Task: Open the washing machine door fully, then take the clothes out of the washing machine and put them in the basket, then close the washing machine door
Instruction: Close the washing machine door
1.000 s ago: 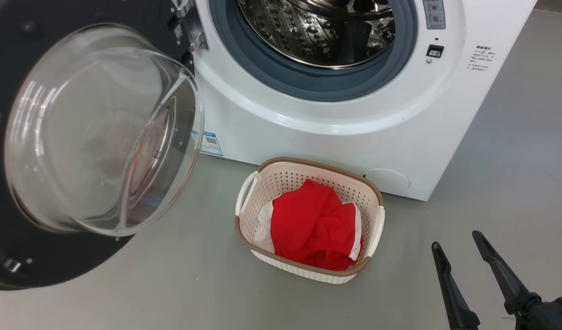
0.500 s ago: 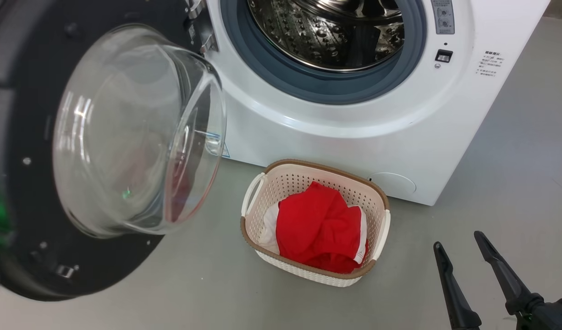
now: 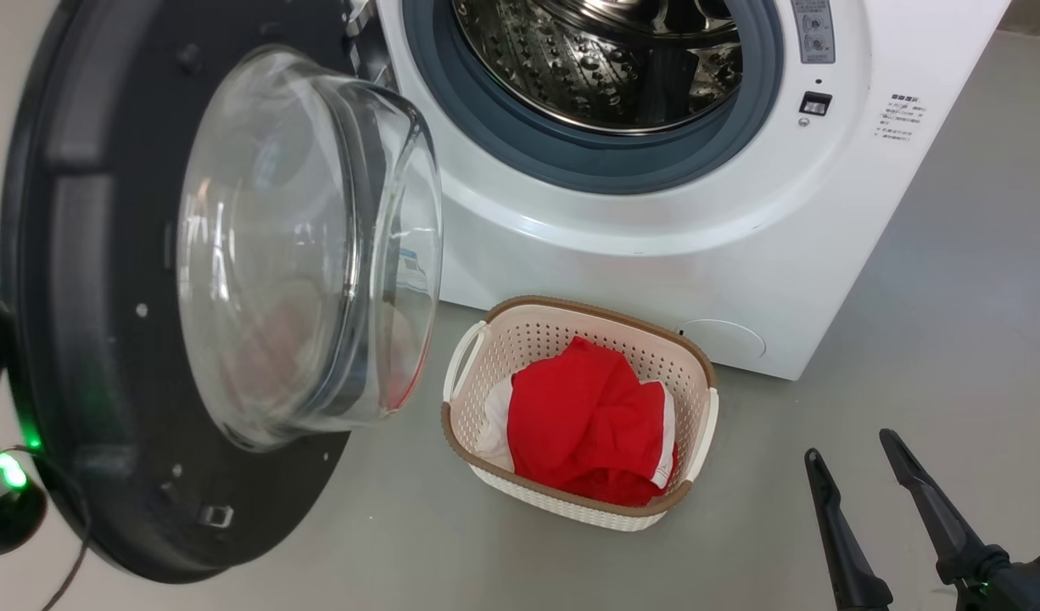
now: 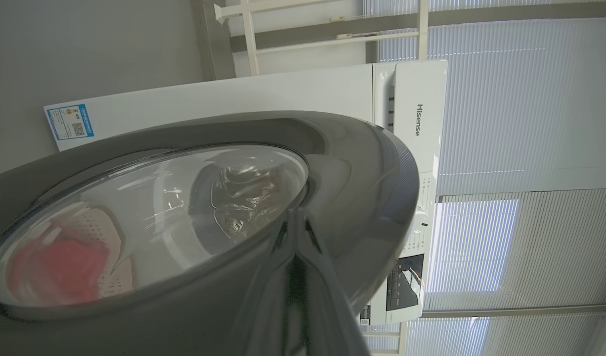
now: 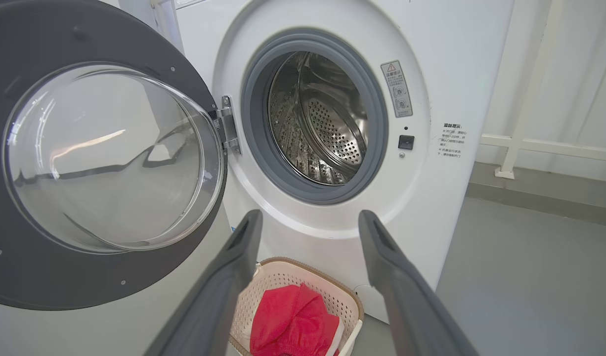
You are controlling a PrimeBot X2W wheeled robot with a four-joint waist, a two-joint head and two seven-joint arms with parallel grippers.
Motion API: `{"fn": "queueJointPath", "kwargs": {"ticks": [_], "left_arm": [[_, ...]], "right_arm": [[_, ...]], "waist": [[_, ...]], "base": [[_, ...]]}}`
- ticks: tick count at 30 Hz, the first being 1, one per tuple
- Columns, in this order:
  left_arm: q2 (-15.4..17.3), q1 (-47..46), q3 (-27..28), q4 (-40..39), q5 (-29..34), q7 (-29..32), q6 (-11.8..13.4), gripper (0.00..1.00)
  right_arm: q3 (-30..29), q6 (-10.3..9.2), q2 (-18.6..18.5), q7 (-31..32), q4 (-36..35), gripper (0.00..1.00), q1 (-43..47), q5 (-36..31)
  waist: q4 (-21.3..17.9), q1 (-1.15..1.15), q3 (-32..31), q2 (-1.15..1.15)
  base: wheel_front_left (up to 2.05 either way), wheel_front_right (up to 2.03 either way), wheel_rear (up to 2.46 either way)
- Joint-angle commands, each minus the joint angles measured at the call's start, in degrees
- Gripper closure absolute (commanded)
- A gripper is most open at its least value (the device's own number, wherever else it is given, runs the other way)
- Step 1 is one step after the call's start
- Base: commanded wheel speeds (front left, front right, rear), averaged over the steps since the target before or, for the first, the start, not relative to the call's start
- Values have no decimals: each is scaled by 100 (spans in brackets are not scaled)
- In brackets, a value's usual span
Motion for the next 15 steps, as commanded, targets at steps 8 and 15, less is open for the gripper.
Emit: {"fn": "queueJointPath", "kwargs": {"ticks": [8,15], "left_arm": [[-168,100,-104,-685,-304,80,275,100],[-282,266,-321,-928,-528,2,332,100]], "right_arm": [[136,9,-58,-72,-106,0,-190,79],[142,9,-58,-94,-92,0,-188,92]], "waist": [[-53,0,-8,0],[-128,0,6,0]], "base": [[0,0,0],[0,0,0]]}}
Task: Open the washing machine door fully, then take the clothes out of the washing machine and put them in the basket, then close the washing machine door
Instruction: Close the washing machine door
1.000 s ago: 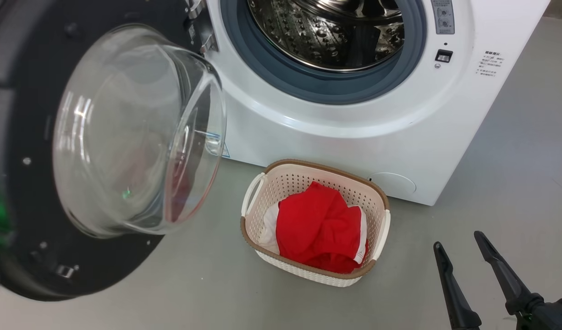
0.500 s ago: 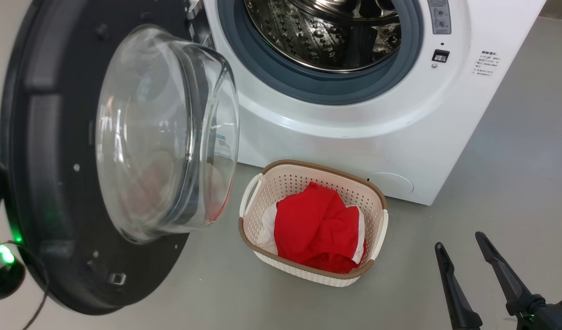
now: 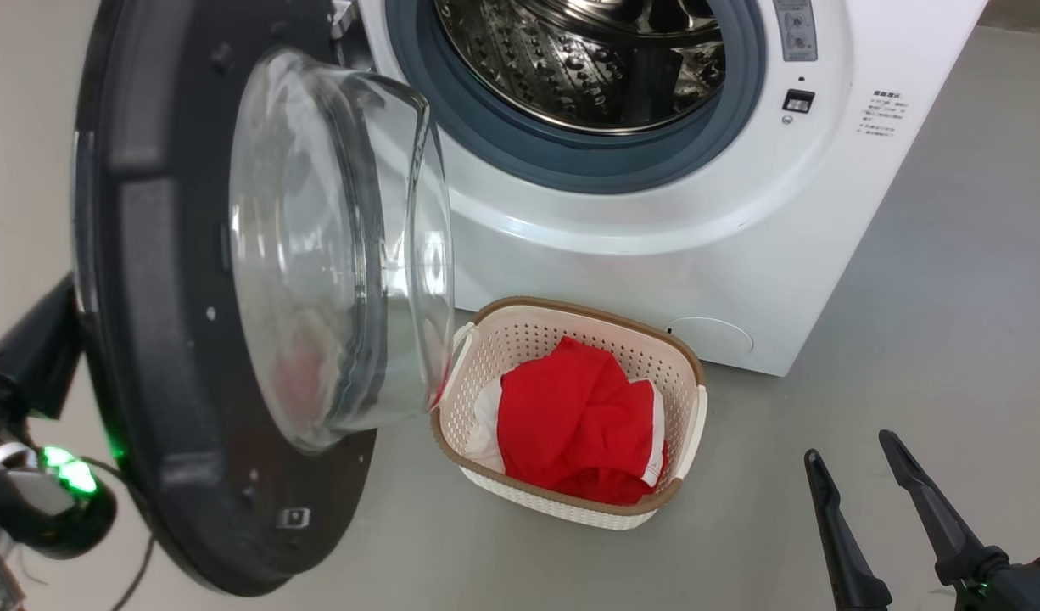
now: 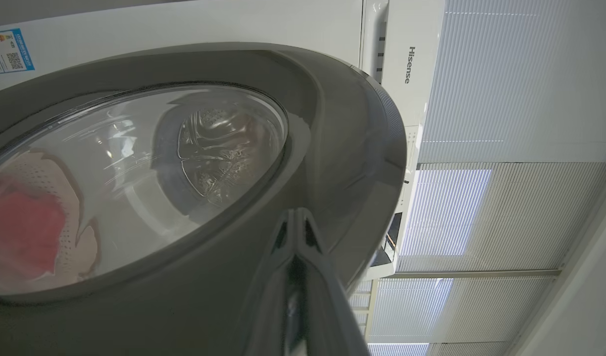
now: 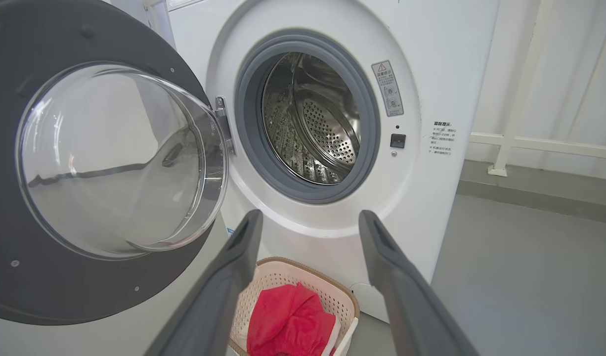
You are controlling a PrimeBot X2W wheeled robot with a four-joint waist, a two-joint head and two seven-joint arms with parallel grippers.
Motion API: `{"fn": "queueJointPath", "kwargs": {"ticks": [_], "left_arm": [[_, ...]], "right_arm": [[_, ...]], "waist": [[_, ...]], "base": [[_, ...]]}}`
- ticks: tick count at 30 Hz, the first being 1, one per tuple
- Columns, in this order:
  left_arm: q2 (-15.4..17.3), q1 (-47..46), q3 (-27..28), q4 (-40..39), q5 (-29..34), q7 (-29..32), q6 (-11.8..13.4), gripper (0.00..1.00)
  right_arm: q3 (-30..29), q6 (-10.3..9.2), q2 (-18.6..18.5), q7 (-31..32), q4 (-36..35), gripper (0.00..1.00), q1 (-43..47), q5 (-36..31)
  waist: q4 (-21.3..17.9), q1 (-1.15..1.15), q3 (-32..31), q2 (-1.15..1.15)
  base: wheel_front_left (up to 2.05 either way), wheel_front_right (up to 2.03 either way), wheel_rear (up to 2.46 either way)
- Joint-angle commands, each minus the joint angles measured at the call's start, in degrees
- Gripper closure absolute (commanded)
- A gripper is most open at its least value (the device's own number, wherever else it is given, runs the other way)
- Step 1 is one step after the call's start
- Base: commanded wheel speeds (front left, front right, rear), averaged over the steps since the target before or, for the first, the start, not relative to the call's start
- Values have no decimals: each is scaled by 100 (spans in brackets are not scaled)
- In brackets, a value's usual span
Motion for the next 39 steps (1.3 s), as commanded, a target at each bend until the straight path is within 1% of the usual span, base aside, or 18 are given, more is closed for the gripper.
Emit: {"fn": "queueJointPath", "kwargs": {"ticks": [1,7,10,13,23,24,28,39], "left_arm": [[110,10,23,-211,-113,34,31,100],[82,132,-339,-415,-505,-180,20,100],[80,176,-572,-484,-800,-388,-7,100],[79,233,-848,-523,-966,-616,-72,100],[78,341,-1523,-258,-1198,-1078,-479,100],[78,335,-1633,-227,-1212,-1145,-560,100],[78,305,-1838,-167,-1291,-1327,-716,100],[78,-50,-2416,155,-1593,-1798,-1133,100]], "right_arm": [[147,9,-58,-40,-133,0,-189,54],[150,9,-58,-46,-113,0,-198,68],[155,9,-58,-42,-111,0,-216,68],[168,9,-58,-39,-109,0,-223,74],[188,9,-58,-52,-69,0,-244,82],[199,9,-58,-54,-69,0,-245,82],[207,9,-58,-48,-78,0,-256,80],[237,9,-58,-14,-92,0,-341,59]], "waist": [[-22,0,7,0],[-99,0,-3,0],[-157,0,-9,0],[-216,0,-15,0],[-475,0,-6,0],[-519,0,7,0],[-600,0,36,0],[-810,0,172,0]], "base": [[0,0,0],[0,0,0],[0,0,0],[0,0,0],[0,0,0],[0,0,0],[0,0,0],[0,0,0]]}}
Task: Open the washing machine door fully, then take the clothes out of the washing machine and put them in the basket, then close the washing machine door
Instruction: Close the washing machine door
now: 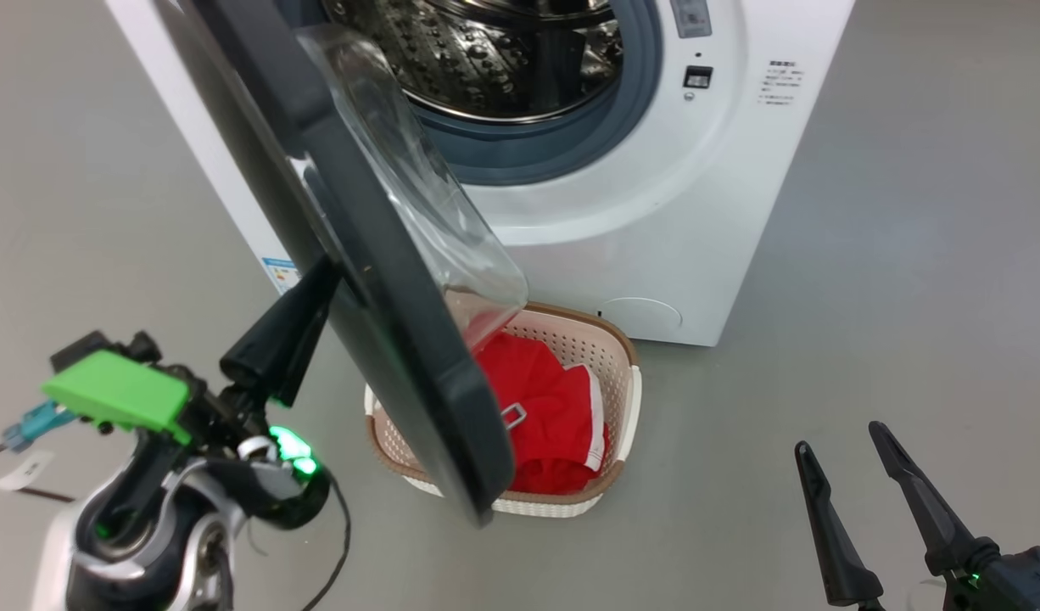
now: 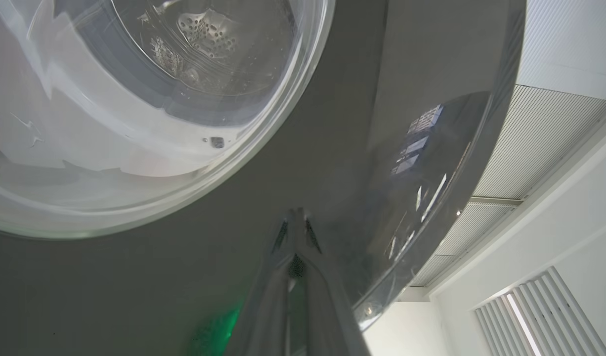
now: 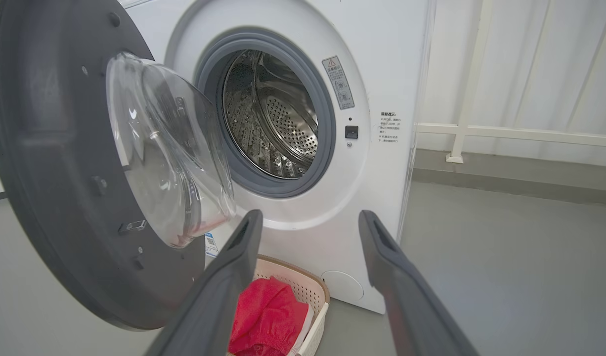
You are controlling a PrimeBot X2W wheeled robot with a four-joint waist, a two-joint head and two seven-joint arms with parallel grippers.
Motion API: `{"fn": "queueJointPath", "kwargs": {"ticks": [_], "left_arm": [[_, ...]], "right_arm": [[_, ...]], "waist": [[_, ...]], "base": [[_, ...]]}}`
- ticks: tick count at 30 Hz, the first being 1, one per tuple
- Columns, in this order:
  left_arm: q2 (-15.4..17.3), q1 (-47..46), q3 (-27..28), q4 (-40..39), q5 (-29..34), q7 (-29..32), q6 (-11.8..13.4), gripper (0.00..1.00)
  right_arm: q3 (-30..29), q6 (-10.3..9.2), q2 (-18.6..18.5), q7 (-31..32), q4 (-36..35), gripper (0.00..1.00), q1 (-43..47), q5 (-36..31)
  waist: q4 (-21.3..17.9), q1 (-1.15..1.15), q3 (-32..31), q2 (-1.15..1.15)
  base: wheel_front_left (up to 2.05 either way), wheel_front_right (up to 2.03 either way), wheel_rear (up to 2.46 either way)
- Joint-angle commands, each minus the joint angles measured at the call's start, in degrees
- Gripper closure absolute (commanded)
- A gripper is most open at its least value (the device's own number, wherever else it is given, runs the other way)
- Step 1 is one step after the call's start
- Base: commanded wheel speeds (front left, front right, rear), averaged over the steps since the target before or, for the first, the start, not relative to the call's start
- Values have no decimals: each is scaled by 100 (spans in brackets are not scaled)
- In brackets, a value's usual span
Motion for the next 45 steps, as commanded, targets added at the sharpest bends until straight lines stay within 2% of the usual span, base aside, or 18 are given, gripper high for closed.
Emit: {"fn": "queueJointPath", "kwargs": {"ticks": [1,8,24,45], "left_arm": [[85,-267,85,-125,-47,13,-103,100],[85,-652,-180,156,-229,-244,-327,100],[85,-1584,-673,1052,-209,-697,-770,100],[85,-2646,-876,2235,-160,-939,-1243,100]], "right_arm": [[147,9,-58,-16,-153,0,-213,18],[164,9,-58,-33,-137,0,-268,23],[208,9,-58,-46,-113,0,-454,-5],[261,9,-58,-92,-89,0,-617,-37]], "waist": [[-40,0,25,0],[-219,0,116,0],[-594,0,377,0],[-1182,0,737,0]], "base": [[0,0,0],[0,0,0],[0,0,0],[0,0,0]]}}
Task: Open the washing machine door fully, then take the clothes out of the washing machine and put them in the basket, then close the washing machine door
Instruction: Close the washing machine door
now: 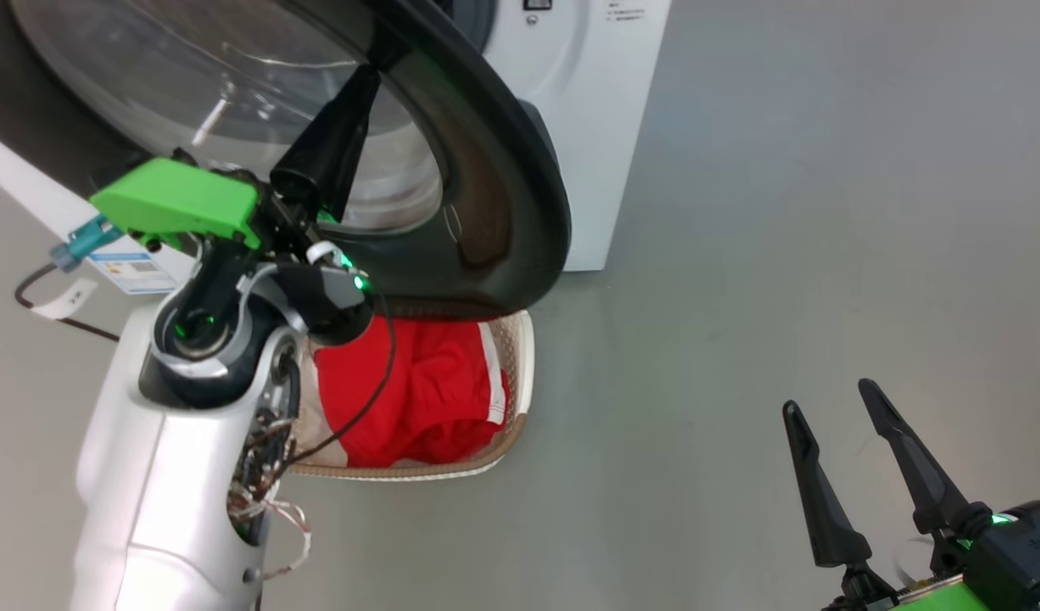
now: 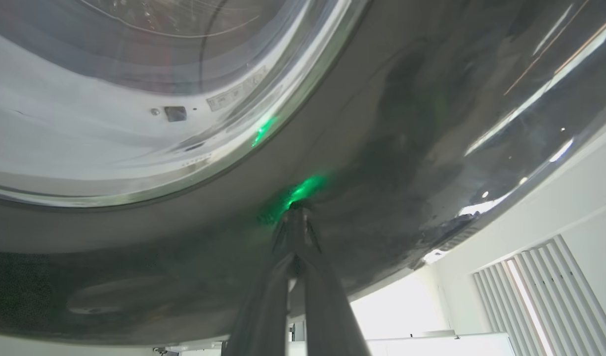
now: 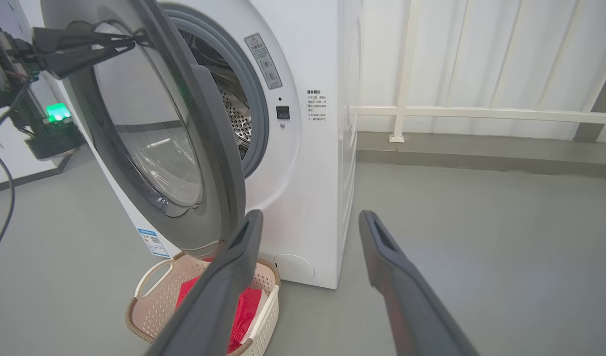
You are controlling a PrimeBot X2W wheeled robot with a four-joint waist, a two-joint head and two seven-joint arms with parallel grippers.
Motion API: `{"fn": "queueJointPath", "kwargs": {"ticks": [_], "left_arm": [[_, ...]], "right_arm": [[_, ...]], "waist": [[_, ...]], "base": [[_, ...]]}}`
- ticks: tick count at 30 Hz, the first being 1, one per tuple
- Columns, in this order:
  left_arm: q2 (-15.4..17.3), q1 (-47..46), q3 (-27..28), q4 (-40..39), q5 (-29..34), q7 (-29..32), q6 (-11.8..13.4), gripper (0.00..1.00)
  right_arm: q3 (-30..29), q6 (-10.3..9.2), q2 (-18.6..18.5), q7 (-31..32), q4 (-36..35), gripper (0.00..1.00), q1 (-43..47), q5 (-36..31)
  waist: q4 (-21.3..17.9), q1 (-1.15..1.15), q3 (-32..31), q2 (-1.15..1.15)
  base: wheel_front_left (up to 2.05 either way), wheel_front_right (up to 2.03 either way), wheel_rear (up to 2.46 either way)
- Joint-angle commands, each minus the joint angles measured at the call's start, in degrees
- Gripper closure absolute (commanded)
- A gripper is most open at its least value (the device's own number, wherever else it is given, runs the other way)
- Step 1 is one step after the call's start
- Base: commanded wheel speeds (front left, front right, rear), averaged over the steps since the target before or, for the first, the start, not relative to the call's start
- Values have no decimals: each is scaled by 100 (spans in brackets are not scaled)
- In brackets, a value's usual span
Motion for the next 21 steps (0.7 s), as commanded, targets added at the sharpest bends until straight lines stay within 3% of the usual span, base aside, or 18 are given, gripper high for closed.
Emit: {"fn": "queueJointPath", "kwargs": {"ticks": [1,21], "left_arm": [[110,-254,126,-64,45,-35,-102,100],[173,-762,396,909,142,-73,-575,100]], "right_arm": [[175,9,-55,-39,-139,0,-168,-28],[235,9,-55,-40,-93,0,-236,-54]], "waist": [[-63,0,47,0],[-554,0,83,0]], "base": [[0,0,0],[0,0,0]]}}
